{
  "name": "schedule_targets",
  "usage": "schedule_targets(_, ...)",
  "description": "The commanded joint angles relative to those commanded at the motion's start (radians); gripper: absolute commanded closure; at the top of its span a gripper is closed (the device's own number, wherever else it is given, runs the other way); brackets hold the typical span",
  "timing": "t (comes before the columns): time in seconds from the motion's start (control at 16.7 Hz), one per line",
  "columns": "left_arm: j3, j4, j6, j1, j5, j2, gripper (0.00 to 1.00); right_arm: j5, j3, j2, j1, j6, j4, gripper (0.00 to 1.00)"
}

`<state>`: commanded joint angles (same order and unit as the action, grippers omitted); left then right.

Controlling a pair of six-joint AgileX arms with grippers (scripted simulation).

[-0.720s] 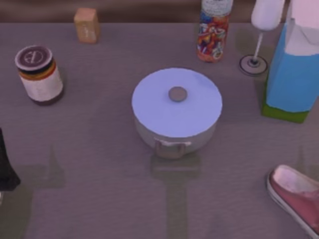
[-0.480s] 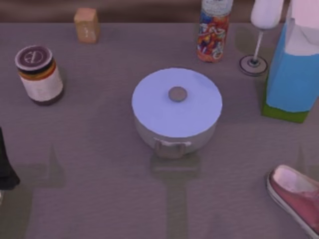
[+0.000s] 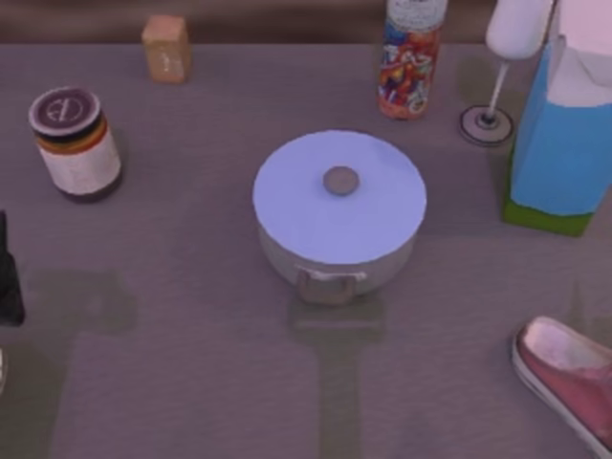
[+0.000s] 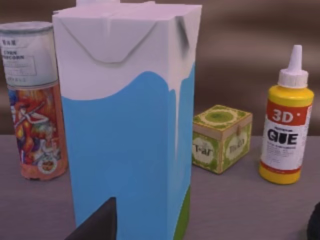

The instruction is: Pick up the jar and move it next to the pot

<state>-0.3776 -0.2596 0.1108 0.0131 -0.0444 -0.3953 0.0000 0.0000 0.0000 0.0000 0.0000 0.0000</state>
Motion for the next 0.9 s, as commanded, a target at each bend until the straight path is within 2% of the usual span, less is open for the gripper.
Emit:
schedule_targets(0.48,-0.630,-0.450,0.207,0.016,-0.054,-0.724,0.00,0.000,0.000,0.000,0.000,0.000,0.000,0.00)
schedule_targets(0.9,-1.262,-0.854,0.415,0.011,-0.065,-1.422,0.00,0.000,0.000,0.000,0.000,0.000,0.000,0.00)
